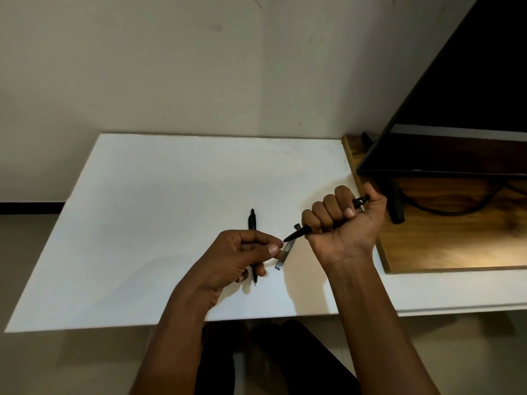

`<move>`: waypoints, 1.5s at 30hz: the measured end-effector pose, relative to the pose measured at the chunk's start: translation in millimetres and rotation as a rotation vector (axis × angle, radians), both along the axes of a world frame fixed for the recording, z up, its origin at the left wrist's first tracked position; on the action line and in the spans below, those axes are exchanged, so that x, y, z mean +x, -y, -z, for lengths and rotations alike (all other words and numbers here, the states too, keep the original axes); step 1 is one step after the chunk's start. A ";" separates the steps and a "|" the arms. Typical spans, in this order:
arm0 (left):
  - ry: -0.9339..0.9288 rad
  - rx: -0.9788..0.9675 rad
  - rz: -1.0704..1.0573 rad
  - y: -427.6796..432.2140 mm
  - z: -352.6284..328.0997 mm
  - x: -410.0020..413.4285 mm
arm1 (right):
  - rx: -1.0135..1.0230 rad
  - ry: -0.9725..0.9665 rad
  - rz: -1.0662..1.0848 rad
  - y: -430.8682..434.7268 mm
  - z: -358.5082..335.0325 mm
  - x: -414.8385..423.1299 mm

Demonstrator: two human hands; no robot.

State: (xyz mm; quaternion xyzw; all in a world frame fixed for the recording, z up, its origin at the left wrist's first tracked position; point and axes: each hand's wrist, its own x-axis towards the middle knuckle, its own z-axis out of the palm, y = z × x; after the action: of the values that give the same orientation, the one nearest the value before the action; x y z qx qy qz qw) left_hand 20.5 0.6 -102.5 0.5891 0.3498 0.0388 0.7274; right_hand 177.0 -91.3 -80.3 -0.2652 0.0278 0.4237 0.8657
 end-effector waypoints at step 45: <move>0.025 -0.001 -0.003 1.2 -1.6 -0.1 | -0.039 0.061 -0.006 -1.6 -6.1 -2.3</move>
State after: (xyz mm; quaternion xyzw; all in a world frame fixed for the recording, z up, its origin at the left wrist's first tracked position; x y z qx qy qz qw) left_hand 20.4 -0.6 -100.9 0.5876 0.3413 0.0470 0.7321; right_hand 174.7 -89.7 -74.1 -0.2948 0.0088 0.4175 0.8595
